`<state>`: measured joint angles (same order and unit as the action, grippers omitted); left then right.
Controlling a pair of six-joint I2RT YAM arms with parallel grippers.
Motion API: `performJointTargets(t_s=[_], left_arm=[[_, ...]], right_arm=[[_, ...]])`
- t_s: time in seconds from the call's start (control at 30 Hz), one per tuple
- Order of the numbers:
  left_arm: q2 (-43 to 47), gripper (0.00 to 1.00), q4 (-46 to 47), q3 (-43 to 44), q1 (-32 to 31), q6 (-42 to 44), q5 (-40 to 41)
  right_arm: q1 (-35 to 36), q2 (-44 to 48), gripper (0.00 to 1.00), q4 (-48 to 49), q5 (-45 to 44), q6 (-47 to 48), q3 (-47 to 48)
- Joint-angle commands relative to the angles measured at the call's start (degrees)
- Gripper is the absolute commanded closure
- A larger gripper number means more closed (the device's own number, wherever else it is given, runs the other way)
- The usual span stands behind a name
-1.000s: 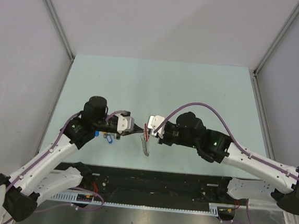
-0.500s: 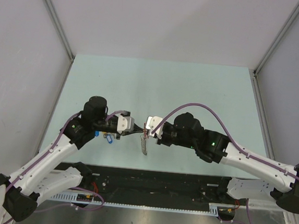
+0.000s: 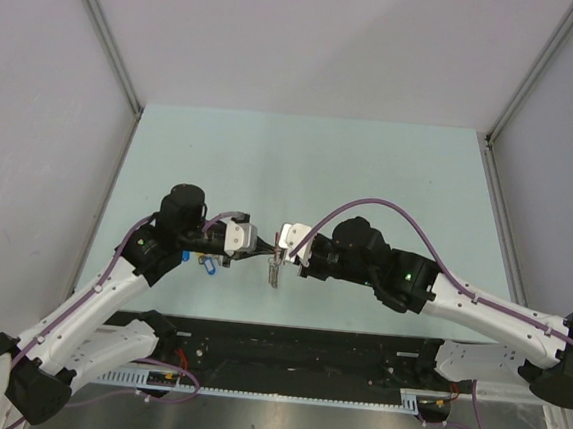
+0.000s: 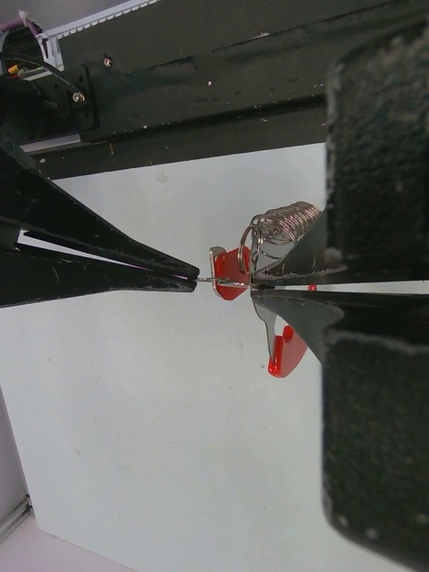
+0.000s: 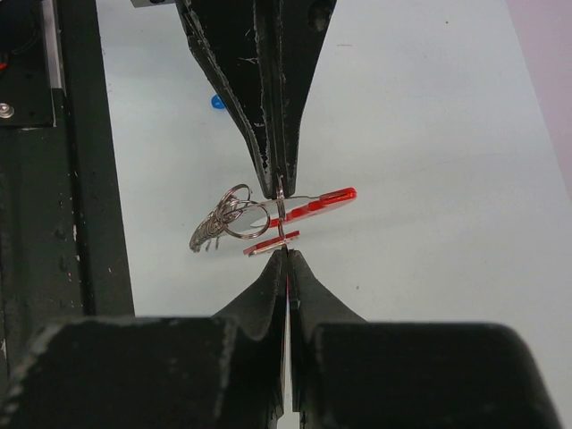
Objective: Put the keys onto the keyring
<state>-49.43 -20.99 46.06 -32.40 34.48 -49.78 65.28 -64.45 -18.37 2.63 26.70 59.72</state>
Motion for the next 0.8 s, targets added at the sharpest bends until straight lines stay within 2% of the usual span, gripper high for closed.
performJointTargets(t_s=[0.0,0.77], left_arm=[[1.18,1.00,1.66,-0.01,-0.20,1.56,-2.60],[0.12,1.00,1.39,-0.01,-0.20,1.82,-4.10]], right_arm=[[0.55,0.81,1.00,1.32,-1.75,0.02,2.33],[0.82,0.37,1.00,1.50,-1.84,-0.07,2.33]])
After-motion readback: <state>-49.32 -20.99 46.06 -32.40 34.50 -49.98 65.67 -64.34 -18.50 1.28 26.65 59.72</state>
